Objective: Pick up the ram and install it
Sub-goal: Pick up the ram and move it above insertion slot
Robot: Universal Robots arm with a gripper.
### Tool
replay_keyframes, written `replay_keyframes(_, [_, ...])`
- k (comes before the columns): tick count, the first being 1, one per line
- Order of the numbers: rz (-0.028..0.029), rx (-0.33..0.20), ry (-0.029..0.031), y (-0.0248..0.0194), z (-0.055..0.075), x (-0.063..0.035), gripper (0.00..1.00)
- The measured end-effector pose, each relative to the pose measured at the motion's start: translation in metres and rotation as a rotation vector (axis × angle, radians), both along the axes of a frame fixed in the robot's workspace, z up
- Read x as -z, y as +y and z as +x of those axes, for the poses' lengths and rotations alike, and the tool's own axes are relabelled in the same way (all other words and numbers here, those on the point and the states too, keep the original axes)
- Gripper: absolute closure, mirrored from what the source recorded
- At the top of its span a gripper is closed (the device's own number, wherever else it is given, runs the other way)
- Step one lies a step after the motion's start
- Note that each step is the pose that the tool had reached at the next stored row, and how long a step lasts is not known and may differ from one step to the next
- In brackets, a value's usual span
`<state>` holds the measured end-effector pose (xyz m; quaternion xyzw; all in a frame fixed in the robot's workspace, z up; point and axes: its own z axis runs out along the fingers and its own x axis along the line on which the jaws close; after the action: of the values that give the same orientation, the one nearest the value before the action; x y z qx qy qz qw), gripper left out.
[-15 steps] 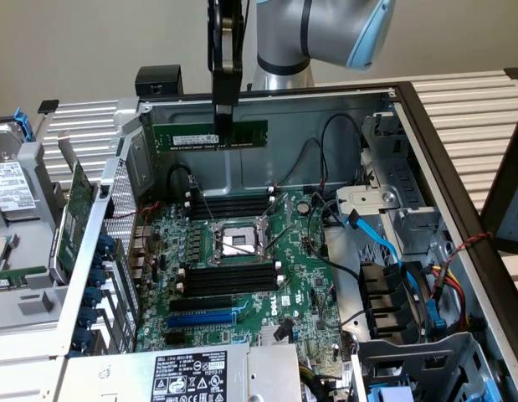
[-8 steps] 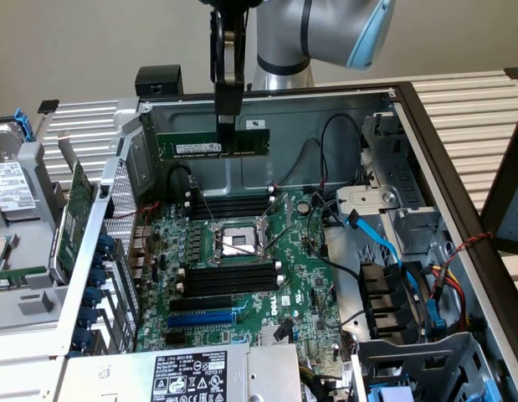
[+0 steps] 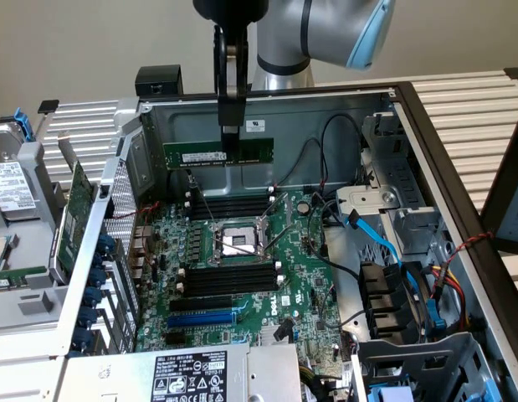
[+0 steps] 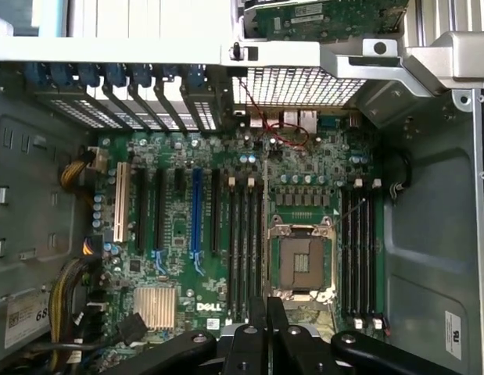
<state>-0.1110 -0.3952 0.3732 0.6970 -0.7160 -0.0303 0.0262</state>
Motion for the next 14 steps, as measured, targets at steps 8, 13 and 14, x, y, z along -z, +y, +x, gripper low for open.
replay_keyframes(8, [-0.0310,0.000,0.0002,-0.0002,-0.0001,0.0028,0.87])
replay_keyframes(13, [-0.0157,0.000,0.0015,-0.0005,-0.0001,0.0059,0.87])
replay_keyframes(14, [-0.0113,0.000,0.0015,-0.0006,-0.0002,0.0072,0.87])
